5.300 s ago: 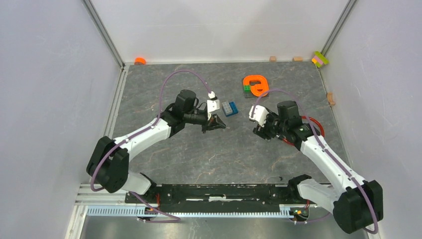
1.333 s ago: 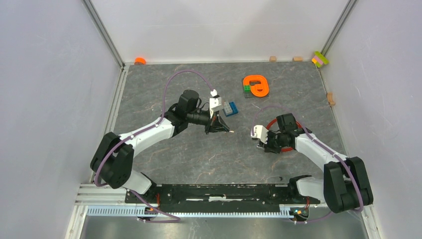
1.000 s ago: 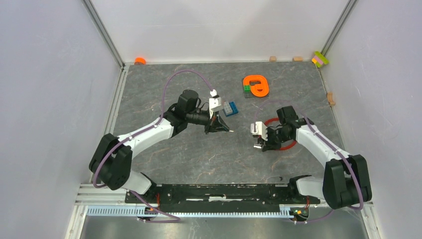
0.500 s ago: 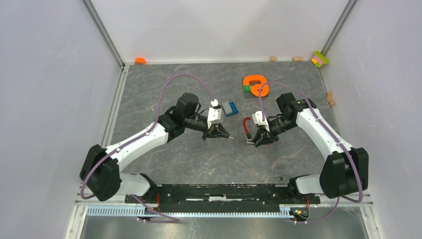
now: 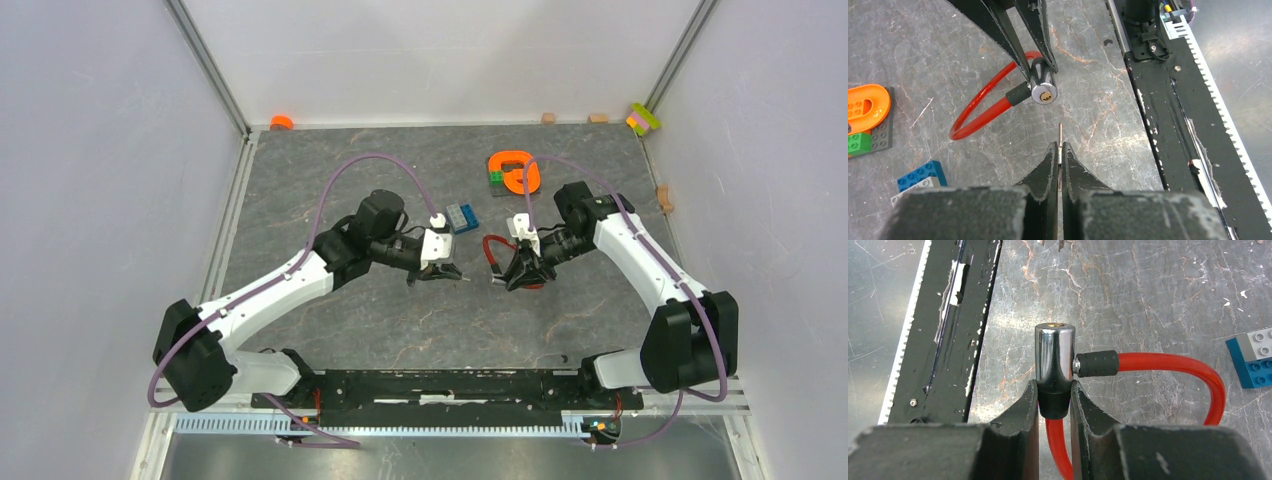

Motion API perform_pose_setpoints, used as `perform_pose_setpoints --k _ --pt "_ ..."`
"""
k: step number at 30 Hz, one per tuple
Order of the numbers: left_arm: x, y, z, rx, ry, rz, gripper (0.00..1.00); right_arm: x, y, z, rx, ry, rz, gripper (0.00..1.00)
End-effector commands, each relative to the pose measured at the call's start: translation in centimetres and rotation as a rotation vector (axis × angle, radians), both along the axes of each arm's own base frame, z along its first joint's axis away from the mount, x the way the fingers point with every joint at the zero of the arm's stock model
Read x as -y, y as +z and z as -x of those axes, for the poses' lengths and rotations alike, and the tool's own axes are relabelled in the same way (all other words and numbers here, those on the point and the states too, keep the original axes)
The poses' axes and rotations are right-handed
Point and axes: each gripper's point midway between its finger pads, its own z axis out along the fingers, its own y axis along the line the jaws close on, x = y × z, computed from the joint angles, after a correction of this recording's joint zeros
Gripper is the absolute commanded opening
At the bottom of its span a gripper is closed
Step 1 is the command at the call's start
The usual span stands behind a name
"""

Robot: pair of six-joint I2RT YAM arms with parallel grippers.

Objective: Unlock with the key

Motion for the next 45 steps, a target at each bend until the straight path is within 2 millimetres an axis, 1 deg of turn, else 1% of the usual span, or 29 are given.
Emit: perform_pose_setpoints --k 1,4,6,8,10,12,16,19,21,23,27,30,33,36,39,41,45 --pt "0.2 1.7 -0.7 0.080 0.027 0.022 0.02 -1.1 2.2 -1.1 0.056 -0.020 -0.074 0.00" --pt "0.6 2.0 -1.3 0.024 0.082 0.035 0.02 -1.1 2.0 -1.4 0.057 -0.046 -0.071 0.00" --pt "1.1 2.1 -1.4 -0.068 0.124 0.041 0.02 -1.0 1.9 -2.2 0.094 -0.087 -0.063 0.00" --pt "1.5 2.0 -1.5 -0.170 0.163 0.035 0.02 -0.8 1.6 -3.1 0.147 -0.146 -0.045 0.00" --pt "2.0 1.7 -1.9 -0.277 0.215 0.021 0.02 -0.6 1.9 -4.4 0.246 -0.210 -0.031 0.00" --pt "2.3 1.7 -2.2 -0.392 0.253 0.012 0.02 -0.5 2.5 -5.1 0.323 -0.261 -0.037 0.00" --pt "3.1 2.4 -2.7 -0.674 0.317 0.017 0.02 -0.1 2.7 -6.0 0.470 -0.339 -0.014 0.00" --pt "3.6 2.9 -3.6 -0.879 0.348 0.053 0.02 0.0 2.8 -6.2 0.540 -0.369 -0.011 0.00" --pt "3.7 3.2 -4.4 -1.014 0.368 0.073 0.02 0.1 2.5 -6.2 0.557 -0.385 -0.006 0.00" --pt "3.6 3.1 -5.2 -1.117 0.400 0.082 0.02 0.2 2.3 -6.2 0.574 -0.401 -0.001 0.00" --pt "3.5 2.9 -6.1 -1.286 0.442 0.089 0.02 0.4 1.9 -6.3 0.595 -0.426 0.005 0.00" --pt "3.6 2.6 -6.4 -1.356 0.462 0.079 0.02 0.7 1.9 -6.4 0.606 -0.443 0.018 0.00" --pt "3.8 1.8 -6.5 -1.400 0.485 0.063 0.02 0.9 2.1 -6.5 0.609 -0.455 0.017 0.00" --pt "3.9 0.7 -6.4 -1.416 0.497 0.037 0.02 1.0 2.1 -6.6 0.607 -0.464 0.022 0.00" --pt "3.9 -1.0 -6.5 -1.421 0.522 -0.006 0.02 1.0 2.3 -6.9 0.610 -0.471 0.025 0.00" --pt "4.1 -1.8 -6.7 -1.434 0.527 -0.021 0.02 1.0 2.3 -6.9 0.610 -0.472 0.026 0.00" --pt "4.4 -2.8 -7.0 -1.473 0.536 -0.040 0.02 1.2 2.3 -7.0 0.612 -0.482 0.034 0.00"
